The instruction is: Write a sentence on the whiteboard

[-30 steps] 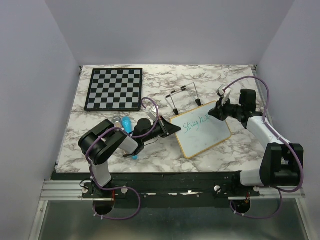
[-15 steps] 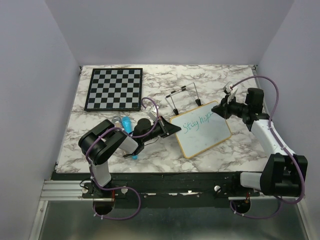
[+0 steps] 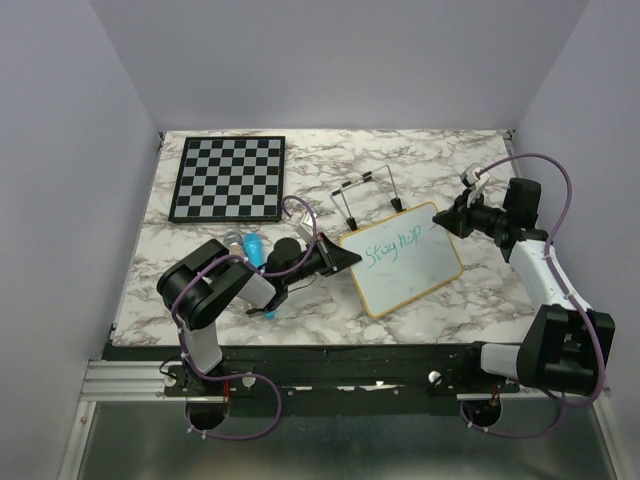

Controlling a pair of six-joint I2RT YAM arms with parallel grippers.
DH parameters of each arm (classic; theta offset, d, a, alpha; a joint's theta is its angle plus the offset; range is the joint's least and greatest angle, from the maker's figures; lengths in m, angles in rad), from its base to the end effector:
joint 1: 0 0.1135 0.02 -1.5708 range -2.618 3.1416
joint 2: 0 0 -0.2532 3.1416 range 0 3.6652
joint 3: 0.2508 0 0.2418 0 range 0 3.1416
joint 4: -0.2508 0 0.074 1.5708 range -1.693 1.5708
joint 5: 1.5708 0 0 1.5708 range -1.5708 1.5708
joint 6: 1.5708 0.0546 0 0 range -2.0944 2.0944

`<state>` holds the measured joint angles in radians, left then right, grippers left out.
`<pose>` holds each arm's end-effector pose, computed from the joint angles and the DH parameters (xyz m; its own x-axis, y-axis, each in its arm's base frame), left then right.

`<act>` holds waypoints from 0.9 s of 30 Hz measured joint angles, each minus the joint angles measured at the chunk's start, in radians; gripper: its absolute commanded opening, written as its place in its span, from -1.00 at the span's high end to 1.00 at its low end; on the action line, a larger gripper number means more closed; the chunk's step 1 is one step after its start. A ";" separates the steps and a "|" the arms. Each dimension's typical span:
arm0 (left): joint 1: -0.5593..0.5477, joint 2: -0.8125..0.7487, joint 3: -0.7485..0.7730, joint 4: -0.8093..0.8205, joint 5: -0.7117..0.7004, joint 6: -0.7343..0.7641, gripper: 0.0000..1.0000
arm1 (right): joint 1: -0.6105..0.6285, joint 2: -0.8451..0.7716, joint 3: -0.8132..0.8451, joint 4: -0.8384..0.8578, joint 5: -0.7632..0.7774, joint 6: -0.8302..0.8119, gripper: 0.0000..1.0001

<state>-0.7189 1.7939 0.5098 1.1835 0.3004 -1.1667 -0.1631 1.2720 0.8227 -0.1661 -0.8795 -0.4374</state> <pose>0.2342 -0.2264 0.1401 -0.8118 -0.4567 -0.3639 0.2650 0.2672 -0.9265 0.2746 -0.0026 0.2450 -0.2969 -0.2248 -0.9281 -0.7098 0.7021 0.0570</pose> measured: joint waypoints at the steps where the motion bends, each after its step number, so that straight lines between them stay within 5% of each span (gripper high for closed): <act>1: 0.000 0.000 -0.002 0.002 0.000 0.000 1.00 | -0.002 0.001 -0.002 0.000 -0.003 0.001 0.99; 27: 0.000 0.000 -0.009 0.011 0.000 0.000 1.00 | -0.009 0.086 -0.006 0.025 -0.025 0.034 0.99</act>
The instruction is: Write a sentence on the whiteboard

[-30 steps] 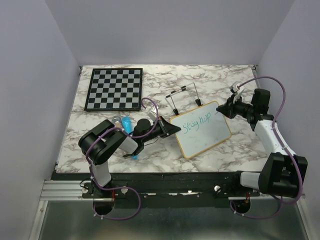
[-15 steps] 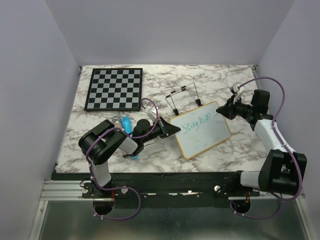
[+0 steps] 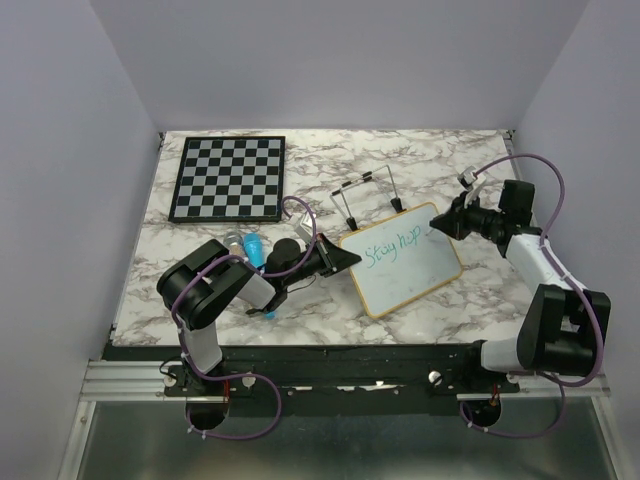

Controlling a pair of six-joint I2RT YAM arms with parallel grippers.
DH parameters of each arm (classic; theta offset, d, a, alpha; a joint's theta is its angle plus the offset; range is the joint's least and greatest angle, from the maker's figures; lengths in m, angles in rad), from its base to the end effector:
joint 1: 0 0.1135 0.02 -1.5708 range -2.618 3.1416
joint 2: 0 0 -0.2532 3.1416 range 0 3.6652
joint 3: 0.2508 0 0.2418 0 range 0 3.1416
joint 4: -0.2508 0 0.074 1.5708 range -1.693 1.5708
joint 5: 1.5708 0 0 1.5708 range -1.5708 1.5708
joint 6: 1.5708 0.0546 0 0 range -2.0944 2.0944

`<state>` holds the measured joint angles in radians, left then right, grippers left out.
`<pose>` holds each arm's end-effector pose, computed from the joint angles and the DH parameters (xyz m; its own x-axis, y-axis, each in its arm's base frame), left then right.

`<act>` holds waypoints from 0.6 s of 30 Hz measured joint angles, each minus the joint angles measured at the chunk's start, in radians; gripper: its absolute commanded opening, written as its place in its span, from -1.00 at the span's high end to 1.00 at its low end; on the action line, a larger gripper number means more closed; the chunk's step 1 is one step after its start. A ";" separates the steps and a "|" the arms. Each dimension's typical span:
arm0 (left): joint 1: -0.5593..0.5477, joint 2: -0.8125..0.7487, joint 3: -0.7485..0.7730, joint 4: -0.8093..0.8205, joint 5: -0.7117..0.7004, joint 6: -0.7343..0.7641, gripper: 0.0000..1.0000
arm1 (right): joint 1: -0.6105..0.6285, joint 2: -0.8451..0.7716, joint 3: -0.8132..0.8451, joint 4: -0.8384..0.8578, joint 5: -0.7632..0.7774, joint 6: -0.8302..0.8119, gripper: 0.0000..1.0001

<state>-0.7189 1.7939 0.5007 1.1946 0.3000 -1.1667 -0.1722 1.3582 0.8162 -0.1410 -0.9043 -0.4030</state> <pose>0.2328 -0.2252 0.1392 -0.8111 -0.4574 -0.3645 0.2663 0.2661 -0.9264 0.2850 -0.0060 0.2236 -0.3780 -0.1804 -0.9081 -0.6989 0.6988 0.1521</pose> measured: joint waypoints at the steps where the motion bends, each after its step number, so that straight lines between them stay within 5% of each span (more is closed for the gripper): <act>1: 0.000 0.000 0.000 0.000 0.000 0.000 1.00 | 0.000 0.010 0.000 0.002 -0.001 0.004 0.99; 18: 0.000 0.000 0.000 -0.001 0.000 0.003 1.00 | 0.000 0.058 0.001 0.021 -0.002 0.039 0.99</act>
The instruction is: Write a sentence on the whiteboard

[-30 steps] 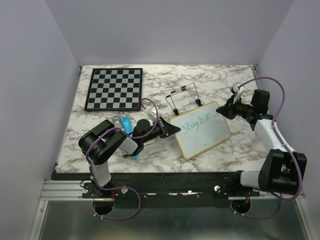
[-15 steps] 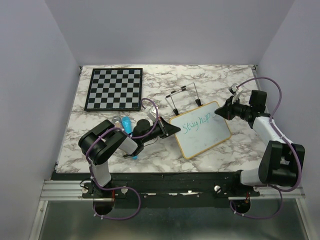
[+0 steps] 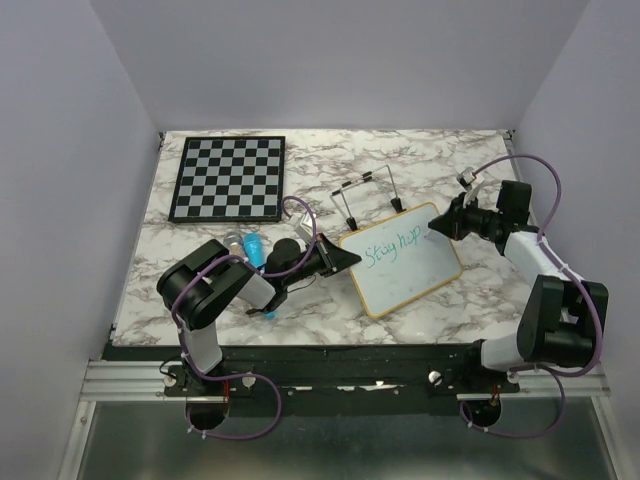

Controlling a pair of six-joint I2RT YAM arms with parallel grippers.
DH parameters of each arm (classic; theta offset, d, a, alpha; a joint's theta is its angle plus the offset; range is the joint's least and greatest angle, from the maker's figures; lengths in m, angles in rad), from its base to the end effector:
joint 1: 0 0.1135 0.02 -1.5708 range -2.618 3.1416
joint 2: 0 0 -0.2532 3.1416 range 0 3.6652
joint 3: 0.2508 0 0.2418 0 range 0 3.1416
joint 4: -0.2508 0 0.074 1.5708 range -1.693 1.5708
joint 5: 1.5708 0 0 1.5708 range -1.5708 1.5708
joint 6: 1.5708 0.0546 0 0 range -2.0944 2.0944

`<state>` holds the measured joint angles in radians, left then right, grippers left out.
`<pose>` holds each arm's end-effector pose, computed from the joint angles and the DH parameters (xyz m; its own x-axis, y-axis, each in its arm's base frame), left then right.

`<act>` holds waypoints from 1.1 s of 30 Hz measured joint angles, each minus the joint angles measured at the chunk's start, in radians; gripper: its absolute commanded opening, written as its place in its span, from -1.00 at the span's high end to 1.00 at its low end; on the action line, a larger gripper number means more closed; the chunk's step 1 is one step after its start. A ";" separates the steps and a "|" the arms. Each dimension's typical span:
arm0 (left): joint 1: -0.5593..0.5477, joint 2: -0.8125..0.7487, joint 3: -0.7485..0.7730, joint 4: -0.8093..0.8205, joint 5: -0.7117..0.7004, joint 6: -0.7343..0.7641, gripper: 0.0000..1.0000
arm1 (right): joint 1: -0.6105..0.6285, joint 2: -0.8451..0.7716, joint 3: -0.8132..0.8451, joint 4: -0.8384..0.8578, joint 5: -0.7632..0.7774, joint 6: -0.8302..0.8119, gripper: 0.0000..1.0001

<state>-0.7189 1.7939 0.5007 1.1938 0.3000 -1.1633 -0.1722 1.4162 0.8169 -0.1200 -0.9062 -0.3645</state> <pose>0.2328 -0.2252 0.1391 -0.8104 -0.4563 -0.3674 0.2685 0.2682 -0.9252 0.2924 -0.0072 0.2102 -0.4362 -0.1473 -0.8877 -0.6777 0.7028 0.2164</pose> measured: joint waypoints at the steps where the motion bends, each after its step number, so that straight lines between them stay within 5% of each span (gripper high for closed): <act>1: 0.000 0.000 0.000 0.000 0.000 0.000 1.00 | 0.000 0.002 0.000 0.000 0.000 0.002 0.99; 33: 0.001 0.000 0.000 -0.006 0.000 -0.002 1.00 | 0.023 0.055 0.033 0.078 0.055 0.074 0.99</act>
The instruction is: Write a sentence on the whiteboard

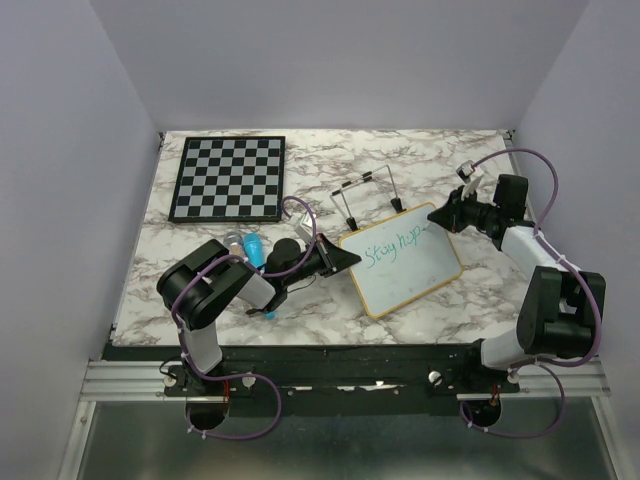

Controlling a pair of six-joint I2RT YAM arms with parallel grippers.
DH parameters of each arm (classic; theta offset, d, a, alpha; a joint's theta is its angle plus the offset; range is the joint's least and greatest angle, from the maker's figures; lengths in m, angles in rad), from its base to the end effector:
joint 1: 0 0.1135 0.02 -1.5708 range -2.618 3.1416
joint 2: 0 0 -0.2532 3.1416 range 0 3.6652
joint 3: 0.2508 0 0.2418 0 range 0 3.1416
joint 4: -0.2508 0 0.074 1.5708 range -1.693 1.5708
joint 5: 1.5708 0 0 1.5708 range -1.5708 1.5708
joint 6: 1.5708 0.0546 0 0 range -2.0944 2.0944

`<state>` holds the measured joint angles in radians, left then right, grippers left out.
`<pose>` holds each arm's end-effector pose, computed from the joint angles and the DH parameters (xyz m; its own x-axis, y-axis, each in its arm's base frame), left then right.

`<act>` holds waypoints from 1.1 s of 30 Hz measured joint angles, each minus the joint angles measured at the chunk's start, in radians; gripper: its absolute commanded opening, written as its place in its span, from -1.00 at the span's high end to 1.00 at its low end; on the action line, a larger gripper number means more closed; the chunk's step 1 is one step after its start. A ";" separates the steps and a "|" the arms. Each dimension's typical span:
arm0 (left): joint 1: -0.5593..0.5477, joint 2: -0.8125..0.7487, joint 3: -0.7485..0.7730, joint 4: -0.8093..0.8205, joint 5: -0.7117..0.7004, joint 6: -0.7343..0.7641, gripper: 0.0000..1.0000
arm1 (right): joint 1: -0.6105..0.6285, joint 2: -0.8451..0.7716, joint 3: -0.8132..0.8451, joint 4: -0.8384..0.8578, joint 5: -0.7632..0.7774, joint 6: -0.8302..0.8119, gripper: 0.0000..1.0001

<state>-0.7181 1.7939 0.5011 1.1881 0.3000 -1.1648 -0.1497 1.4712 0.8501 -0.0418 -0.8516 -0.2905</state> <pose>0.2330 -0.2250 0.1385 -0.8119 -0.4561 -0.3644 0.2634 0.2709 -0.9259 0.3096 -0.0052 0.2103 -0.4432 -0.1240 -0.8878 -0.6420 0.7352 0.2178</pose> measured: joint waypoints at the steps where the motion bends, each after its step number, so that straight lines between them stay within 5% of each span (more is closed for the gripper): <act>1: 0.000 0.000 0.000 0.000 0.000 -0.001 1.00 | 0.000 0.000 0.000 0.003 0.005 0.002 0.99; 33: 0.000 0.000 0.000 0.000 0.000 -0.002 1.00 | 0.024 0.010 0.015 0.032 0.003 0.005 0.99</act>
<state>-0.7181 1.7939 0.5011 1.1885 0.3004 -1.1667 -0.1253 1.4811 0.8650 -0.0101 -0.8482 -0.2852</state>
